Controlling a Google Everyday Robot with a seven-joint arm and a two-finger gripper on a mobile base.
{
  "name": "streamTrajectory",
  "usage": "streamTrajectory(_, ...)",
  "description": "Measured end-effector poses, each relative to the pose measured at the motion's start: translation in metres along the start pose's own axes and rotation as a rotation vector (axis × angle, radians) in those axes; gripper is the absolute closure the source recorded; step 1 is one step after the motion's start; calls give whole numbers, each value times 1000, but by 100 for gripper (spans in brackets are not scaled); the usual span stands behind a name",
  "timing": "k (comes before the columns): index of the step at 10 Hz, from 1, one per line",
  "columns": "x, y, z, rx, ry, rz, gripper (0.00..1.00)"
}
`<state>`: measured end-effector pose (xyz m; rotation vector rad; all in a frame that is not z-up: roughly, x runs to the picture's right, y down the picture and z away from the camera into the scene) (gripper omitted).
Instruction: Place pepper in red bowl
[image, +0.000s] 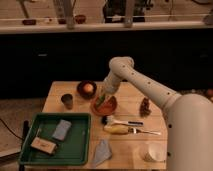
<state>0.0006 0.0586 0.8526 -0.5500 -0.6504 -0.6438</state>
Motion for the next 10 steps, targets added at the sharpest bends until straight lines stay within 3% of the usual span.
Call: streamTrajectory(10,19,15,-19,32,20,41,20)
